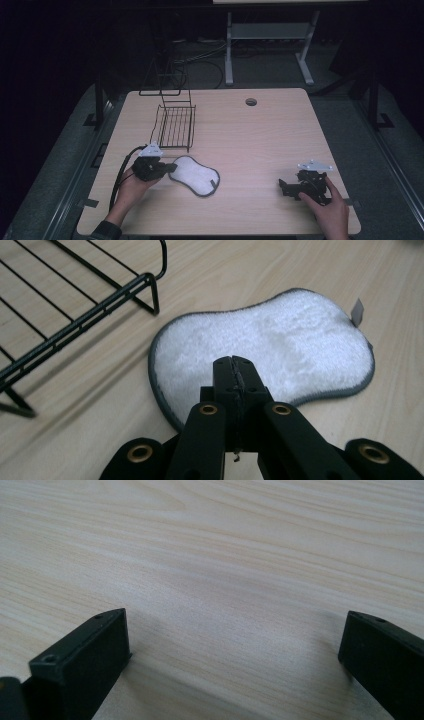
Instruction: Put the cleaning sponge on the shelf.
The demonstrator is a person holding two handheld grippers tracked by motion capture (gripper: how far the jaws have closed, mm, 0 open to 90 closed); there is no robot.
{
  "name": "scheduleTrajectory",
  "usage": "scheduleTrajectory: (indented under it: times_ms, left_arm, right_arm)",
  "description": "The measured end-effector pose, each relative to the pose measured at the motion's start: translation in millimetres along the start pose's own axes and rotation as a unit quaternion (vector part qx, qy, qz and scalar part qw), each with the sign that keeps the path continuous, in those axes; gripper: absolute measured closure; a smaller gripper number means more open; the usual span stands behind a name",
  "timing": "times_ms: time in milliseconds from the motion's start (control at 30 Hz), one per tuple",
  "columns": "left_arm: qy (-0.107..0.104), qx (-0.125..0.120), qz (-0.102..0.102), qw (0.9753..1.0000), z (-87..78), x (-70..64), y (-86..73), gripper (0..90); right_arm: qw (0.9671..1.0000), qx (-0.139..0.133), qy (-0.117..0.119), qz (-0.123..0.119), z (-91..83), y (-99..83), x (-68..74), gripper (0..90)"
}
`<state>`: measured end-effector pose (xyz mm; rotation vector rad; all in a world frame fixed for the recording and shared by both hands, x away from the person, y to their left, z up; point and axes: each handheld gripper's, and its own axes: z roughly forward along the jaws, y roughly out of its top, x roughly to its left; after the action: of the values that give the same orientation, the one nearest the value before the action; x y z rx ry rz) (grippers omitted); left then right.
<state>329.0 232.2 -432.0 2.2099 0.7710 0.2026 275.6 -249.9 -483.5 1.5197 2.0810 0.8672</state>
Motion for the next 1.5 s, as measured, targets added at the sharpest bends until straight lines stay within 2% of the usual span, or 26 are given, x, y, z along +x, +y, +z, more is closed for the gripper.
scheduleTrajectory:
  times_ms: [400,600,767,1200,1500]
  left_arm:
    - [-0.003,0.003,0.004,1.0000,27.7,7.9,17.9,89.8]
    - [0.005,0.007,0.012,0.9999,40.1,11.2,27.1,89.8]
    - [0.009,0.008,0.006,0.9999,46.8,14.2,28.6,89.8]
    - [0.011,0.028,0.010,0.9995,45.0,14.5,24.1,89.8]
    - [0.008,0.034,0.001,0.9994,34.5,13.7,14.8,89.8]
  right_arm:
    - [1.0000,0.000,0.000,0.000,0.0,0.0,0.0,0.0]
    - [1.0000,0.000,0.000,0.000,0.0,0.0,0.0,0.0]
    - [1.0000,0.000,0.000,0.000,0.0,0.0,0.0,0.0]
    - [1.0000,0.000,0.000,0.000,-0.1,-0.1,0.0,0.0]
    - [1.0000,0.000,0.001,0.000,-0.1,-0.1,0.0,0.0]
